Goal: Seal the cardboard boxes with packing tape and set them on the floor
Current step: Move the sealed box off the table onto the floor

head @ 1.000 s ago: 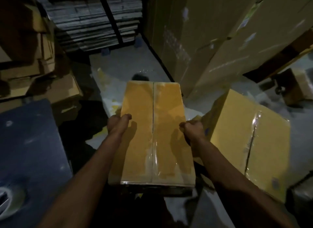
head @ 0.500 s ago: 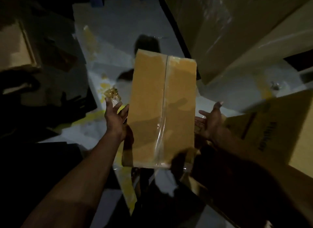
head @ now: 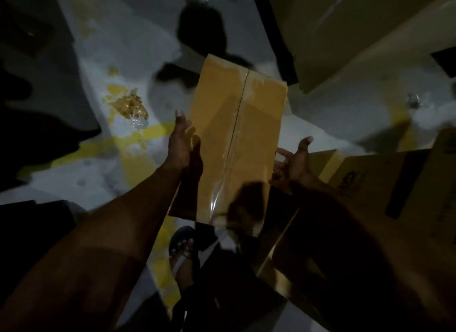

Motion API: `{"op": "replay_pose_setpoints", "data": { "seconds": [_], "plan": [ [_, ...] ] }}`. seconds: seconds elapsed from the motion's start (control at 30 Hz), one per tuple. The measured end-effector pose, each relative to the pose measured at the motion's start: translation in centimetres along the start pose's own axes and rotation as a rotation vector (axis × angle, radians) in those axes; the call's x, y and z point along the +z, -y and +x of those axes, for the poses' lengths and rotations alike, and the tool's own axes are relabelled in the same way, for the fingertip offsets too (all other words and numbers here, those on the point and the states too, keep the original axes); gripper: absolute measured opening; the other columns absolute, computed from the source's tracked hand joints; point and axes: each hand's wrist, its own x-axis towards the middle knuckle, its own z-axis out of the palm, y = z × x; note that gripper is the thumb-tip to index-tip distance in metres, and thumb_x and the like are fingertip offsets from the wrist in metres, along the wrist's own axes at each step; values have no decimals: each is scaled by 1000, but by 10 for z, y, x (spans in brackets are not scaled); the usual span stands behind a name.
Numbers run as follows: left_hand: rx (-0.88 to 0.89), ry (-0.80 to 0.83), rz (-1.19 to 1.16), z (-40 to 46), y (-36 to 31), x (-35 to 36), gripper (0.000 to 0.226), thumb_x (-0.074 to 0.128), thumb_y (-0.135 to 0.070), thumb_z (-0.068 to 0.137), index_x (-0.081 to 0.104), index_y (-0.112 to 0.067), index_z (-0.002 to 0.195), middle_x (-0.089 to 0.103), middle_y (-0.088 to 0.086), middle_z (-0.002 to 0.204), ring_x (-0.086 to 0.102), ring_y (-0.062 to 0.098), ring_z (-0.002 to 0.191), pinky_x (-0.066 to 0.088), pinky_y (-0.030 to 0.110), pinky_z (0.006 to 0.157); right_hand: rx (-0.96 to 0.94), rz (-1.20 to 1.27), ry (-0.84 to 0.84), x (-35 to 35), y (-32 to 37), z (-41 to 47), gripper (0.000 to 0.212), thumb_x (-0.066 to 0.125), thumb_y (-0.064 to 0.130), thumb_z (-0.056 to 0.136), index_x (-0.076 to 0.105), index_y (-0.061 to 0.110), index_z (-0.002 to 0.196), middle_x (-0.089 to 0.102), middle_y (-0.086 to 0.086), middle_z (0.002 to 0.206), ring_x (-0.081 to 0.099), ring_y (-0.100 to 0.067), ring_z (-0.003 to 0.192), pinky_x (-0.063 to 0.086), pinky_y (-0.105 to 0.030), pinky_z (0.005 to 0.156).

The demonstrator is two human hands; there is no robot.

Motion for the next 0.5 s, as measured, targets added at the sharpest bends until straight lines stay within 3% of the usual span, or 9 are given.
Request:
{"op": "replay_pose_setpoints", "data": {
  "seconds": [0.07,0.13,0.17,0.23,0.3,0.33,0.4,0.43,0.5],
  "plan": [
    [-4,-61,-47,2,17,-7,63,55,-71,94,63,-19,128,51,11,152,51,26,137,40,44,117,7,104,-73,4,-17,8,107,23,96,78,58,15,139,59,-5,92,50,-21,73,38,-34,65],
    [-48,-156,-101,-5,27,-23,93,67,-84,74,62,-12,133,54,16,149,63,25,114,47,39,104,8,218,-144,2,-32,1,96,30,90,85,59,15,136,63,-7,101,56,-23,84,41,-35,72],
    [-72,-197,-110,-16,25,-31,95,67,-84,74,60,-10,133,59,20,140,65,23,96,51,37,91,16,262,-117,1,-37,-7,90,30,88,87,60,17,132,65,-9,114,58,-28,97,42,-37,82],
    [-152,-236,-130,-59,2,-34,66,58,-73,91,60,-11,115,67,15,99,63,23,66,52,32,67,33,337,11,0,-43,-28,85,27,87,89,60,19,129,62,-12,130,56,-32,115,40,-46,96],
    [-223,-221,-13,-102,-13,-34,40,55,-50,103,64,-12,96,70,4,71,66,20,53,53,24,54,60,324,75,4,-38,-56,82,28,85,90,60,21,129,63,-8,121,57,-30,114,39,-52,103],
    [-230,-214,82,-122,-18,-35,31,58,-39,104,68,-11,96,75,3,74,71,19,59,55,24,54,73,252,97,10,-34,-76,73,30,80,93,61,21,124,65,-8,118,59,-27,109,42,-51,102],
    [-171,-236,278,-158,-31,-39,11,66,-21,101,73,-12,102,78,12,98,75,28,84,60,34,69,13,-58,151,19,-27,-126,36,47,53,101,66,24,108,69,-9,115,64,-22,94,50,-39,86],
    [-155,-234,348,-176,-39,-41,7,68,-12,98,75,-12,101,77,16,102,74,32,88,60,36,71,-78,-253,170,18,-24,-154,19,55,38,100,70,26,97,71,-7,108,65,-20,87,50,-32,75],
    [-131,-218,432,-217,-57,-42,16,71,1,93,75,-6,106,76,20,94,73,33,79,59,37,69,-300,-569,231,8,-23,-214,16,63,22,96,73,28,85,74,1,96,69,-18,83,45,-23,65]
  ]
}}
